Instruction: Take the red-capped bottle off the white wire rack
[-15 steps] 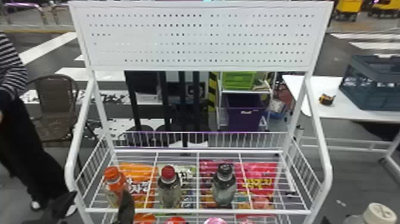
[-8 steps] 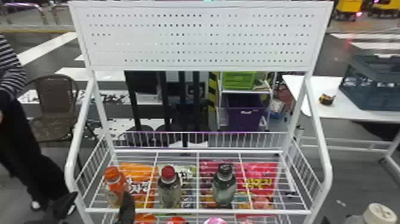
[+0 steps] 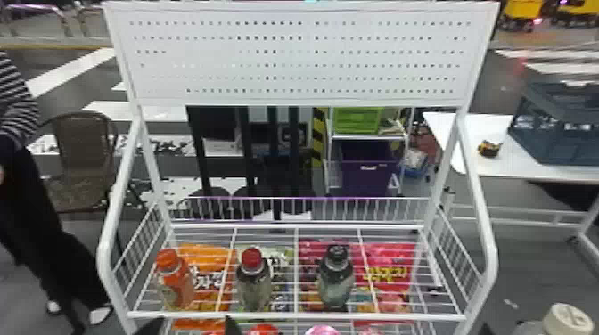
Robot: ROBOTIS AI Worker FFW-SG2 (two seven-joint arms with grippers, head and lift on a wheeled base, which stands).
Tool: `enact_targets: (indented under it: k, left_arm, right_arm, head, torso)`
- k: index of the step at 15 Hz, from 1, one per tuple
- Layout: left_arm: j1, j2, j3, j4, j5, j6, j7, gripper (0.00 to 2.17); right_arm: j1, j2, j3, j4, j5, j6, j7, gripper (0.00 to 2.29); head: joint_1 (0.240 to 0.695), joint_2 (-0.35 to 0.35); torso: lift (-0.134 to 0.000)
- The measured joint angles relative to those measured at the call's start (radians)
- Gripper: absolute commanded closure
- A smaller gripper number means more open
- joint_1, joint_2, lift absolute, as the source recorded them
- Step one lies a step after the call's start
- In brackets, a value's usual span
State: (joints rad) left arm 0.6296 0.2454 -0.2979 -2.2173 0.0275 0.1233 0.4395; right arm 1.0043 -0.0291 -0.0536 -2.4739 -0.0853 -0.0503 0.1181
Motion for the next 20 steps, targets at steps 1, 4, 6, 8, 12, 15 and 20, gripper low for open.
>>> enact_targets:
  k: [1,4,6,8,12,15,20]
  left_arm:
    - [-0.019,0.000,-0.028,0.062,-0.001,-0.069,0.010,0.09]
    - [-0.113,-0.007,-0.124,0.247,-0.001,-0.205,0.051,0.09]
    - [-0.174,-0.015,-0.168,0.333,-0.002,-0.233,0.063,0.09]
    - [-0.232,-0.034,-0.187,0.426,-0.002,-0.278,0.061,0.09]
    - [-0.335,-0.072,-0.205,0.578,0.000,-0.302,0.070,0.09]
    - [-0.387,-0.085,-0.206,0.641,0.011,-0.302,0.078,0.09]
    - [-0.464,-0.095,-0.201,0.701,0.032,-0.302,0.085,0.09]
  right_arm:
    - [0.000,0.000,0.000,0.001,-0.001,-0.002,0.000,1.43]
    - [0.001,0.000,0.001,0.003,-0.004,-0.009,0.000,1.43]
    - [0.004,-0.001,0.001,0.005,-0.005,-0.017,0.000,1.43]
    - [0.008,-0.002,-0.001,0.008,-0.006,-0.029,0.000,1.43]
    - [0.016,-0.003,-0.008,0.007,-0.011,-0.039,0.000,1.43]
    - [0.023,-0.003,-0.012,0.003,-0.011,-0.039,0.000,1.43]
    - [0.031,-0.004,-0.016,-0.011,-0.010,-0.039,0.000,1.38]
  head:
    - [0.499,0.000]
    - [0.499,0.000]
    - [0.499,0.000]
    - [0.499,0.000]
    - [0.499,0.000]
    - [0.499,0.000]
    - [0.499,0.000]
  torso:
    - [0.000]
    - [0.000]
    - [0.000]
    - [0.000]
    - [0.000]
    - [0.000]
    - [0.000]
